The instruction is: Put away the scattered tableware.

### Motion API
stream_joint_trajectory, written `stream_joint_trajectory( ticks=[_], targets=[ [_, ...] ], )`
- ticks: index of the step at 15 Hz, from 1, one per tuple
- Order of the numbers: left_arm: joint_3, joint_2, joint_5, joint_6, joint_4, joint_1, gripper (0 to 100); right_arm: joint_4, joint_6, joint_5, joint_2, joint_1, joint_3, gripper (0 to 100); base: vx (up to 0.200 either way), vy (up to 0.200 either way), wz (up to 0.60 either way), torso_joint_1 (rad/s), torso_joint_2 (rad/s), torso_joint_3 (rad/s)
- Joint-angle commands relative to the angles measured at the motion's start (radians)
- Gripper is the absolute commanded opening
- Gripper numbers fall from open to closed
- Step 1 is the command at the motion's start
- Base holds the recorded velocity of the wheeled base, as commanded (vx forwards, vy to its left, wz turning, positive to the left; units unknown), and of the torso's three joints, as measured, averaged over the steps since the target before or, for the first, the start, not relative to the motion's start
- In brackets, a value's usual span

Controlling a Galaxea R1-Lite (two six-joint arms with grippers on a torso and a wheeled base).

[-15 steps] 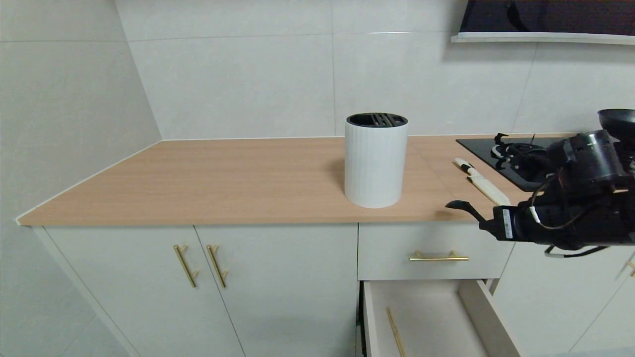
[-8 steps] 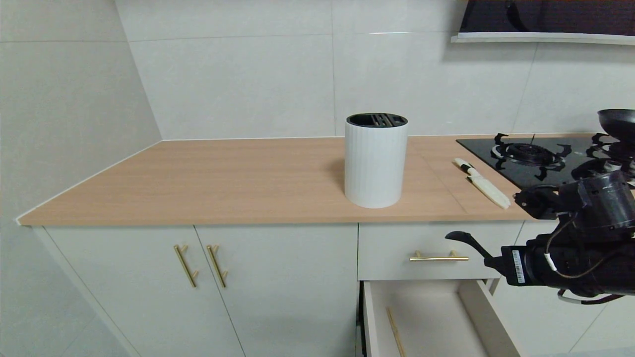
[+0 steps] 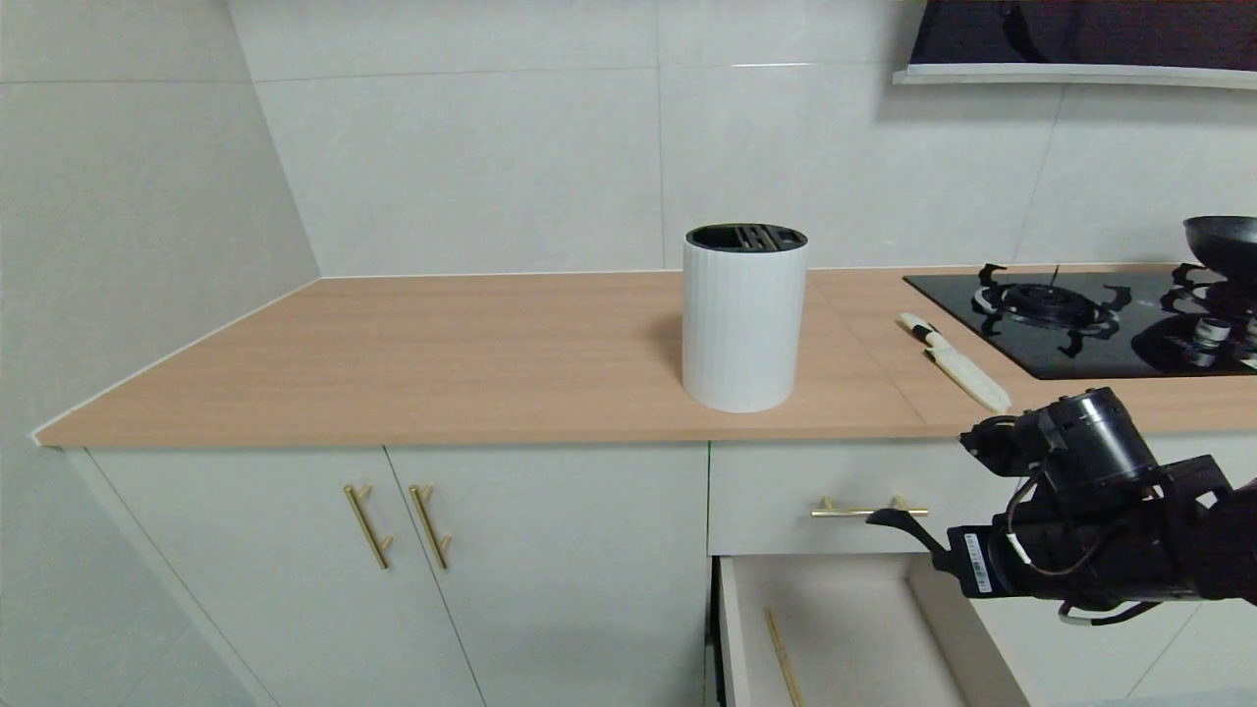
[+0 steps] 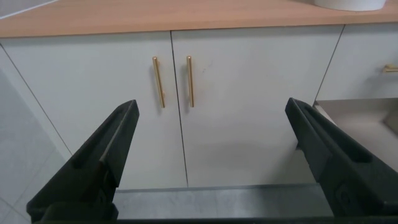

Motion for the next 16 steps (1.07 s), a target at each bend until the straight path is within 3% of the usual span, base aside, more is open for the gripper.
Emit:
stream_joint_trajectory(
  ticks=[1, 16],
  targets=[
    [0.0, 0.0, 0.0, 0.0, 0.001, 0.0, 100, -0.001, 0.001, 0.0, 0.061, 0.0, 0.001, 0, 0.0, 0.0, 0.0, -0.046, 0.11, 0.09],
    [0.0, 0.0, 0.0, 0.0, 0.0, 0.0, 100, -0.12, -0.001, -0.003, 0.179, -0.003, 0.031, 0, 0.0, 0.0, 0.0, -0.152, 0.44, 0.284]
  ],
)
